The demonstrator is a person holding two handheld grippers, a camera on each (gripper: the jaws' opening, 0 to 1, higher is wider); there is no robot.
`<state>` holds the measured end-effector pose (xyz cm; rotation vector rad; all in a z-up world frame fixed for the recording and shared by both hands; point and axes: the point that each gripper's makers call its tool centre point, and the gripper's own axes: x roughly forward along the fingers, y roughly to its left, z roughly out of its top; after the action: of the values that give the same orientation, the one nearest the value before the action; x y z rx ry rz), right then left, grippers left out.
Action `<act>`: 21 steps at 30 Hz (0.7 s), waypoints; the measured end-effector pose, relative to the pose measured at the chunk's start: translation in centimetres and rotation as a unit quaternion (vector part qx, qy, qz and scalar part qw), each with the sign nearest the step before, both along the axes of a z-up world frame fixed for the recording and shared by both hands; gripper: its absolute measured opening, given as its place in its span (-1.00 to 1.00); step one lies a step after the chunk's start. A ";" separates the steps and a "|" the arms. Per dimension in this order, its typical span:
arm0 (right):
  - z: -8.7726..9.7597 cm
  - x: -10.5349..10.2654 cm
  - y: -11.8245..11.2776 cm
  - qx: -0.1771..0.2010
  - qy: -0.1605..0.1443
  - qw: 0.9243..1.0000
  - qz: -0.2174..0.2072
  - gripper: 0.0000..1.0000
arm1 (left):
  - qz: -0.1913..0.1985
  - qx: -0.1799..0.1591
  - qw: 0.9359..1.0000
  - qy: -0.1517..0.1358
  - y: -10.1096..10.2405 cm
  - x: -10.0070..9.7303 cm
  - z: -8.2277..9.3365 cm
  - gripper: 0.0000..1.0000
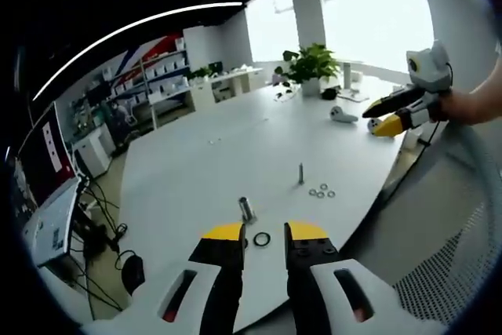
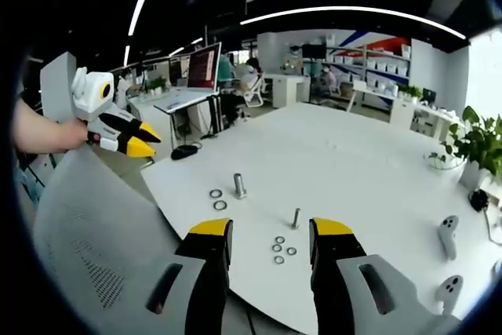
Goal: Place the washer onto the threaded stud by aligning its center hole with the stud, sliding it down to the base, and recovering from edge contact or off-axis alignment until the washer reaches the visible bottom stop.
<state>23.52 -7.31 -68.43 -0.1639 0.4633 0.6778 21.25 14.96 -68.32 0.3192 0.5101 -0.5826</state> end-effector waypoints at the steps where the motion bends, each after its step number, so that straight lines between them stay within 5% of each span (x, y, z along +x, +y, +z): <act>1: 0.0 0.0 0.0 0.000 0.000 1.000 0.000 -0.17 | -0.004 0.002 1.000 0.001 -0.2 -0.1 0.0 -0.64; 7: 0.0 0.0 -0.2 0.001 -0.001 1.000 -0.003 -0.18 | -0.019 0.018 1.000 0.002 -0.6 -0.4 -0.4 -0.63; 21: -0.1 0.0 -0.2 0.000 0.001 1.000 0.000 -0.18 | 0.007 -0.005 1.000 0.006 0.2 0.1 -0.1 -0.59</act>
<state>23.53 -7.46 -68.54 -0.1639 0.4646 0.6780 21.36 15.13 -68.46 0.3031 0.5209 -0.5730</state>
